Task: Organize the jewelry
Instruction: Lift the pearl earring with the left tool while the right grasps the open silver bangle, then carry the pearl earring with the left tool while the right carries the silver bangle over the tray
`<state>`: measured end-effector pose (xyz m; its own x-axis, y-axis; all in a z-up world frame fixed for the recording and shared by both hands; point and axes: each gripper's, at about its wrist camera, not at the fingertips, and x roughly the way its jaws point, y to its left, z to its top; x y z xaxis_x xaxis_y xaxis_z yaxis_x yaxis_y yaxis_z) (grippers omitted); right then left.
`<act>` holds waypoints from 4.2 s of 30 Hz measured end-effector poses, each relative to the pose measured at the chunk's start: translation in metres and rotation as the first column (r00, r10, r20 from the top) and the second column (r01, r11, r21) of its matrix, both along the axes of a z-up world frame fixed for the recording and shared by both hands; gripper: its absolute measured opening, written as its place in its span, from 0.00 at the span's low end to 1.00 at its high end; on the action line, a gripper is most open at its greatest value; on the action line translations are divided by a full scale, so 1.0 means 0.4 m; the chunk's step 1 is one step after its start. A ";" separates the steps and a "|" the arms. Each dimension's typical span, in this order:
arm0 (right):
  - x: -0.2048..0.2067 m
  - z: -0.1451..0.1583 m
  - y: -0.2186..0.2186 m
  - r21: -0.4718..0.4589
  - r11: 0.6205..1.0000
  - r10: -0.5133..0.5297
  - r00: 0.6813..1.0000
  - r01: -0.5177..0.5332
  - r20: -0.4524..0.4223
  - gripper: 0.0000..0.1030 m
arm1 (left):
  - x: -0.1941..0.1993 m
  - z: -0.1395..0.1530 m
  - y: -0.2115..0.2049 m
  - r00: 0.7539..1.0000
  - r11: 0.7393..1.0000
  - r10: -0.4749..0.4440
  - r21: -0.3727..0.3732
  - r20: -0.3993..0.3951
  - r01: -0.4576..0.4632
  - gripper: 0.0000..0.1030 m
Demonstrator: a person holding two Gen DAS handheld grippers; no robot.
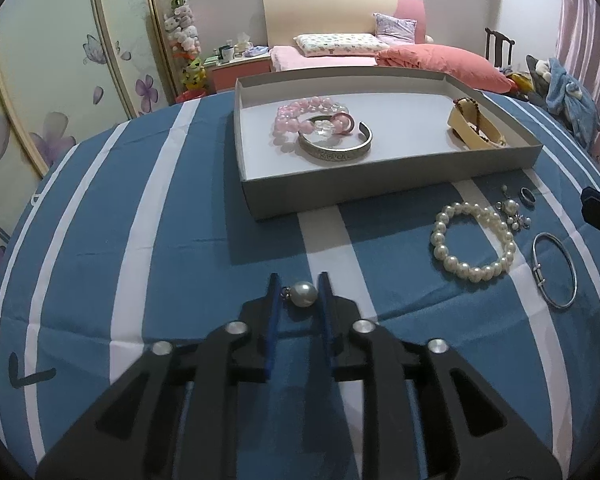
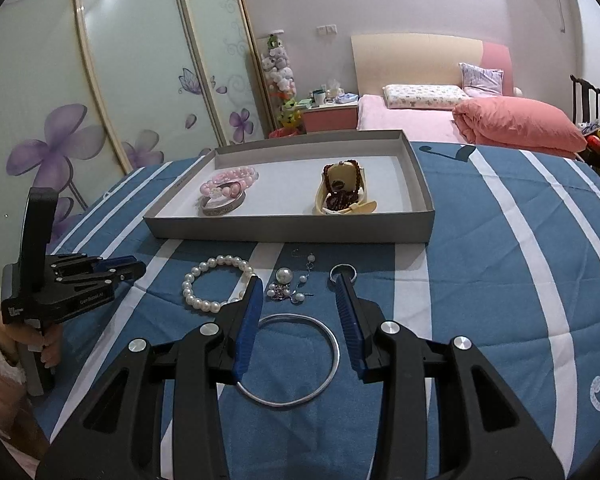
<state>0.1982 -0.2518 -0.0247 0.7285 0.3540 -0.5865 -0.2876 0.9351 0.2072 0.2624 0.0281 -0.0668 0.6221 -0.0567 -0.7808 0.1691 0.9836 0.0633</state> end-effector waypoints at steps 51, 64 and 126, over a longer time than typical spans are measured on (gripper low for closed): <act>0.019 -0.072 0.100 -0.263 0.957 0.056 0.969 -0.120 -0.241 0.72 | 0.027 0.003 0.083 0.994 0.994 0.109 -0.010 0.000 -0.109 0.16; -0.016 -0.050 0.060 -0.204 0.978 0.013 0.987 -0.045 -0.159 0.71 | 0.006 0.014 0.083 0.993 0.993 0.113 -0.038 0.024 -0.112 0.16; -0.020 0.166 0.013 0.047 0.974 -0.217 0.850 0.222 0.480 0.72 | -0.110 0.256 -0.111 0.849 0.997 0.064 -0.077 0.524 -0.027 0.16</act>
<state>0.1901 -0.2465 0.0419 0.9779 0.1480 -0.1474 -0.1361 0.9868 0.0878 0.2185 -0.0163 0.0354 0.9416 -0.0567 -0.3321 0.0834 0.9943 0.0669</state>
